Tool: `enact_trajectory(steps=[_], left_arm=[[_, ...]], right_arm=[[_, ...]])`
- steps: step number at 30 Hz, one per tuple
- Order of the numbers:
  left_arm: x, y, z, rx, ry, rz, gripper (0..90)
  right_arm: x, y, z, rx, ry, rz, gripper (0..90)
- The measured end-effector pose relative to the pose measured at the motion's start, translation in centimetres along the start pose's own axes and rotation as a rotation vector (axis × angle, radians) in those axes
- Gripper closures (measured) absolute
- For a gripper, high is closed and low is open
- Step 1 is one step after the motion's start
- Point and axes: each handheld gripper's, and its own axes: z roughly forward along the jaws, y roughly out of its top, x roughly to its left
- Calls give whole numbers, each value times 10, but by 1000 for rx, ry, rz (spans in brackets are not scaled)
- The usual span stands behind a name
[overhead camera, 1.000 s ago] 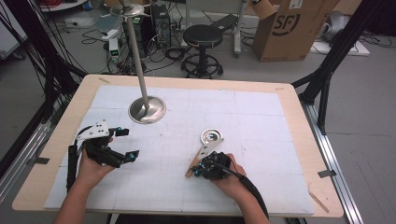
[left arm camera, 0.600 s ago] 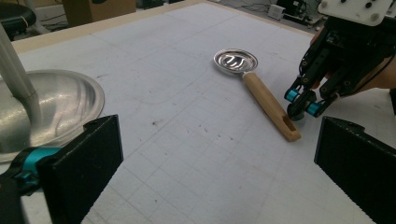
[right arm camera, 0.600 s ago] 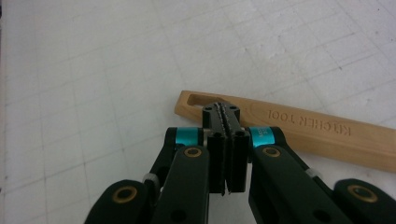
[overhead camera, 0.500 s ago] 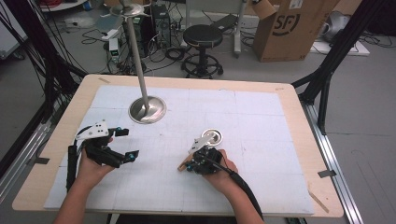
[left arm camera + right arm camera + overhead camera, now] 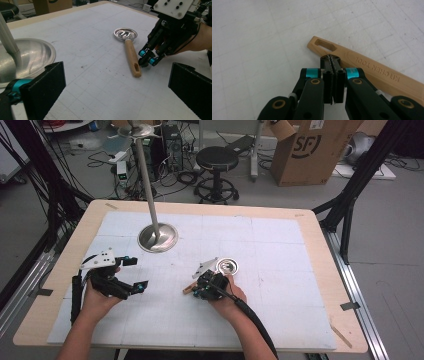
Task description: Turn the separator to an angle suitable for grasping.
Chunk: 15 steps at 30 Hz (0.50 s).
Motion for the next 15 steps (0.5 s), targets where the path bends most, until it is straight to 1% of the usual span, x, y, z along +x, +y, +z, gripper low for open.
enact_trajectory(steps=[1, 3, 4, 6, 7, 10, 12, 13, 15], left_arm=[[0, 0, 1, 2, 0, -1, 17], [0, 0, 1, -1, -2, 0, 18], [0, 0, 1, -2, -3, 0, 17], [0, 0, 1, 0, -2, -2, 17], [0, 0, 1, 2, -1, -5, 17], [0, 0, 1, 4, -1, 0, 18], [0, 0, 1, 1, -6, 1, 17], [0, 0, 1, 5, -3, -2, 18], [1, 0, 1, 4, -1, -2, 18]], right_arm=[[0, 4, 2, 2, -5, 3, 896], [-1, 7, 4, 4, -5, 2, 896], [-1, 7, 5, 4, -10, 4, 896], [-2, 8, 6, -1, -4, 2, 896], [-3, 8, 6, 2, 0, 15, 896], [-4, 8, 6, 1, 1, 16, 896], [-2, 8, 4, -4, 11, 22, 895], [-2, 8, 3, -9, 12, 16, 894], [-1, 8, -4, -36, 21, 21, 895]])
